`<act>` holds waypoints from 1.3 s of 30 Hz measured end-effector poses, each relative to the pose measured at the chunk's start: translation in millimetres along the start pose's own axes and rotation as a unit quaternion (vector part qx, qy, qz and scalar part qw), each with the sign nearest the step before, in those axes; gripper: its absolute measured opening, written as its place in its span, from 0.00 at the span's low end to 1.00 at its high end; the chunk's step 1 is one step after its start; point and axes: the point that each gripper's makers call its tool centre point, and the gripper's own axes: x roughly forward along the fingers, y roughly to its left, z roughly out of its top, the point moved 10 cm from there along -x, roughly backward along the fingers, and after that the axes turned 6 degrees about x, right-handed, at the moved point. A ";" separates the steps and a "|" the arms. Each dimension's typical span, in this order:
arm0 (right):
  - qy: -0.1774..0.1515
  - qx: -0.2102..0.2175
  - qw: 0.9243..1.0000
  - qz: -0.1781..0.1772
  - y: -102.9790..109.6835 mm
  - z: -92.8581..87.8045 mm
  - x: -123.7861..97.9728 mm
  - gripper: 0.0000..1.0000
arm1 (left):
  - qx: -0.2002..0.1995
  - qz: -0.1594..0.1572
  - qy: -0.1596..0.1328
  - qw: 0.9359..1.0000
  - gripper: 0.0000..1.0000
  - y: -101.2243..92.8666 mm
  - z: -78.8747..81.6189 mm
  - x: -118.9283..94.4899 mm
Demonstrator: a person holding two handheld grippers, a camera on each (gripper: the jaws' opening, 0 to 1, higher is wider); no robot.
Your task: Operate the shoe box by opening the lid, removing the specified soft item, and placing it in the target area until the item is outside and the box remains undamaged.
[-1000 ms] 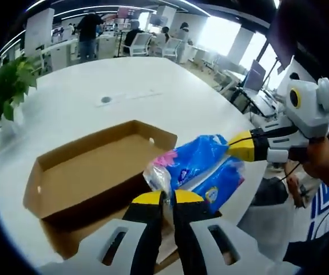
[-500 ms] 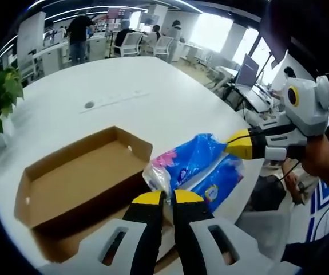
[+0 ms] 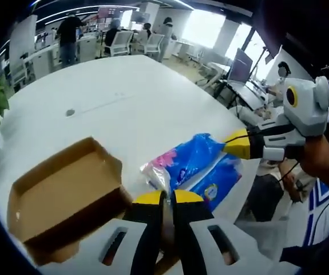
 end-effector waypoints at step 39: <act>-0.002 0.046 0.998 -0.049 -115.3 -23.8 -28.4 0.00 | 0.041 -0.051 0.028 0.997 0.02 -70.2 49.0 95.6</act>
